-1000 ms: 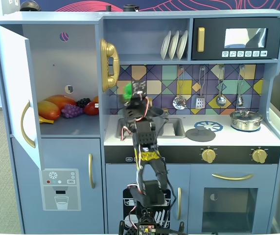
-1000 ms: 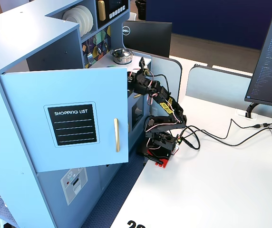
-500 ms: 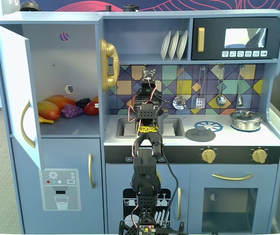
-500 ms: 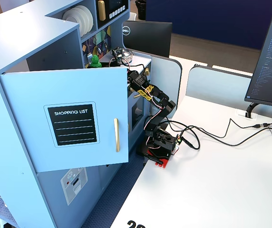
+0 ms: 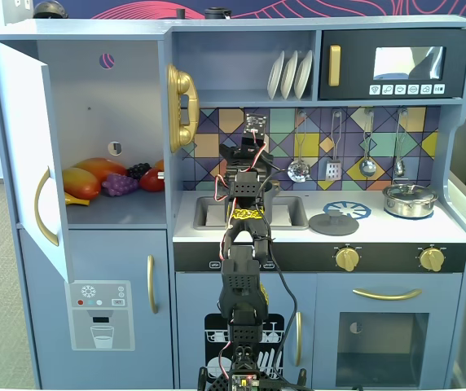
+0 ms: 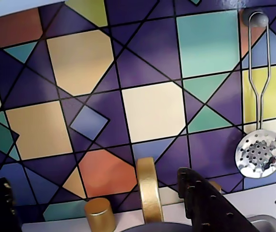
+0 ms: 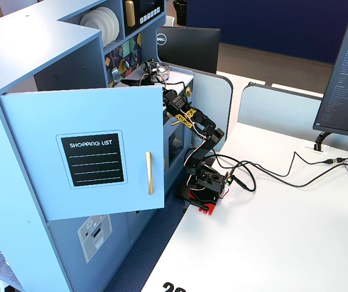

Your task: Pick up the green pineapple from the left cabinet and place it in the gray recipient

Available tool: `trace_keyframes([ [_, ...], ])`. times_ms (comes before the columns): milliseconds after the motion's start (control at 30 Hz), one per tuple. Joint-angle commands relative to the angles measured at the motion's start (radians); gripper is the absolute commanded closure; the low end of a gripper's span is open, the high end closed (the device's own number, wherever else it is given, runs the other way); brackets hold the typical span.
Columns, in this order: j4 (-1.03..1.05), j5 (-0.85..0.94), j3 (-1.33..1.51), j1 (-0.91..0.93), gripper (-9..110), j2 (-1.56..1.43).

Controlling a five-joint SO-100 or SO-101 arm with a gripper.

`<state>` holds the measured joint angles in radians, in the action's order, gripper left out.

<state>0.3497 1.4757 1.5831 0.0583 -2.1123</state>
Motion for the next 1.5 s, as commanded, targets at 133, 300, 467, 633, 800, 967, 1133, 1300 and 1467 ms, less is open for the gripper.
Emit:
trace_keyframes([
  [133, 0.127, 0.005, -0.069, 0.006, 65, -0.115],
  [300, 0.486, -0.018, -0.063, 0.009, 72, -0.348],
  [467, 0.986, 0.08, 0.077, 0.0, 101, -0.632],
  [633, 1.032, 0.058, 0.514, -0.015, 102, -0.85],
  [800, 0.784, 0.089, 0.988, -0.012, 102, -0.953],
  [967, 0.594, 0.049, 1.348, -0.012, 102, -1.028],
  [1133, 0.831, 0.037, 1.417, -0.006, 102, -1.06],
  [1300, 1.135, 0.146, 1.417, -0.015, 99, -1.066],
  [1467, 1.181, 0.071, 1.417, -0.008, 97, -1.066],
])
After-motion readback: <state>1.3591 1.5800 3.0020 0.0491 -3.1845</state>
